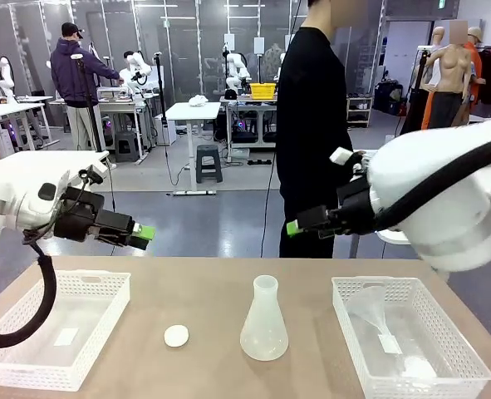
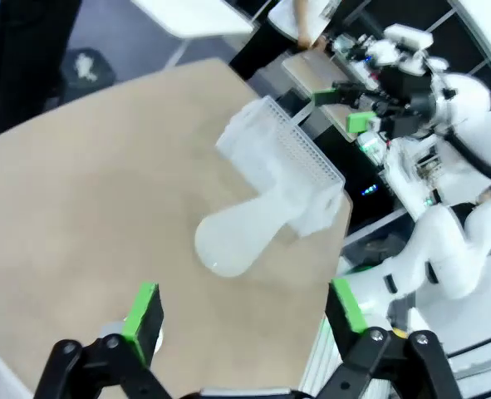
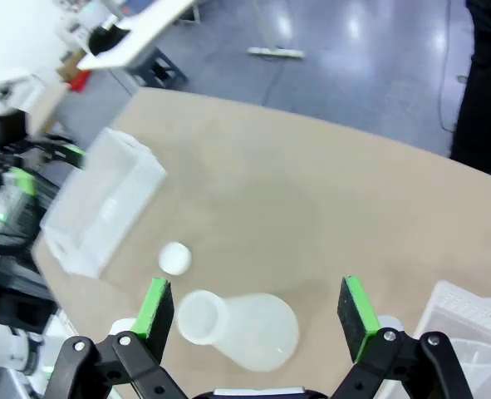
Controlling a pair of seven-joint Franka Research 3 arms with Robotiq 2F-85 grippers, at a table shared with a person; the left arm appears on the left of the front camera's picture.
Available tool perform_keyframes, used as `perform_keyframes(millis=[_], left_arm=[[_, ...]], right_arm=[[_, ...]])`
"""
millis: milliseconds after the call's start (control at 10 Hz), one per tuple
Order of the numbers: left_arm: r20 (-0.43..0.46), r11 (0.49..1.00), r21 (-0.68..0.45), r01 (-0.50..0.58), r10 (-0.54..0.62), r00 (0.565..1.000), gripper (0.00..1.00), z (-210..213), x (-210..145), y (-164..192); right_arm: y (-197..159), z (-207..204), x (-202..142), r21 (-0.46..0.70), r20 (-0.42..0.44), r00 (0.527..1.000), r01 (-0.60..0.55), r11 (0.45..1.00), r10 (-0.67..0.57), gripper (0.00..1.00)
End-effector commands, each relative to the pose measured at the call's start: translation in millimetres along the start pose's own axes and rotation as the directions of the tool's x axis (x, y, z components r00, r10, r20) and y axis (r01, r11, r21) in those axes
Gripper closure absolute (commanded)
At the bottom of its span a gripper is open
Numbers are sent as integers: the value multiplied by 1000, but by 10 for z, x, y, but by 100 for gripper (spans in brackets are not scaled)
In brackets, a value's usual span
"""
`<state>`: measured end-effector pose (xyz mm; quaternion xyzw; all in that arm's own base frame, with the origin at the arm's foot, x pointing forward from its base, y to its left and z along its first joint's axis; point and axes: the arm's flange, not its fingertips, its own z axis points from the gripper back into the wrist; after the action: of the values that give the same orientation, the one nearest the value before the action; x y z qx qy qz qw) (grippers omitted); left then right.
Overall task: Prepare the solutions needed for the experiment.
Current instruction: Pick up the Plastic Funnel and insert it into the Big flask.
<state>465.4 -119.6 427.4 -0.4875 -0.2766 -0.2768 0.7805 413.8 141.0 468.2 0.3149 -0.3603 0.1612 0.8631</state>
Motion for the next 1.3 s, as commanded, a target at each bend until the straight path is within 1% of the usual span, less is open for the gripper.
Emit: perform_keyframes(millis=[0, 100, 200, 300, 400, 500, 600, 700, 800, 900, 1000, 1100, 1200], left_arm=[[22, 994, -63, -90, 92, 996, 0, -89, -44, 300], [51, 978, -104, -181, 187, 981, 0, -10, -85, 315], [69, 954, -163, -251, 264, 962, 0, 110, -122, 324], [79, 939, -200, -279, 299, 951, 0, 223, -160, 321], [89, 912, -261, -317, 350, 933, 0, 366, -214, 327], [96, 884, -321, -339, 387, 917, 0, 492, -267, 357], [69, 837, -390, -383, 442, 895, 0, 613, -310, 400], [44, 826, -402, -396, 449, 892, 0, 669, -339, 455], [11, 825, -401, -398, 439, 898, 0, 694, -375, 506], [-27, 818, -403, -410, 437, 899, 0, 686, -407, 554], [-46, 808, -404, -429, 451, 891, 0, 660, -416, 599], [-40, 810, -411, -419, 443, 896, 0, 654, -406, 610], [-29, 837, -383, -391, 412, 911, 0, 653, -397, 615]], right_arm=[[-319, -316, -48, 179, 57, 994, 77, 981, -89, 0], [-368, -306, -49, 268, 55, 989, 121, 956, -140, 0], [-459, -297, -75, 328, 45, 977, 185, 927, -211, 0], [-556, -306, -116, 416, 21, 956, 259, 872, -294, 0], [-672, -313, -169, 491, 2, 928, 324, 809, -374, 0], [-759, -317, -202, 500, 14, 916, 341, 796, -401, 0], [-823, -349, -217, 518, 7, 908, 356, 778, -420, 0], [-889, -369, -196, 538, 5, 898, 369, 758, -441, 0], [-966, -394, -188, 562, 7, 880, 390, 729, -476, 0], [-1012, -401, -180, 595, -9, 871, 399, 698, -491, 0], [-1027, -409, -183, 590, -12, 870, 405, 699, -494, 0], [-1005, -407, -178, 582, -13, 878, 396, 710, -479, 0], [-1037, -310, -188, 569, -25, 863, 427, 703, -504, 0]])
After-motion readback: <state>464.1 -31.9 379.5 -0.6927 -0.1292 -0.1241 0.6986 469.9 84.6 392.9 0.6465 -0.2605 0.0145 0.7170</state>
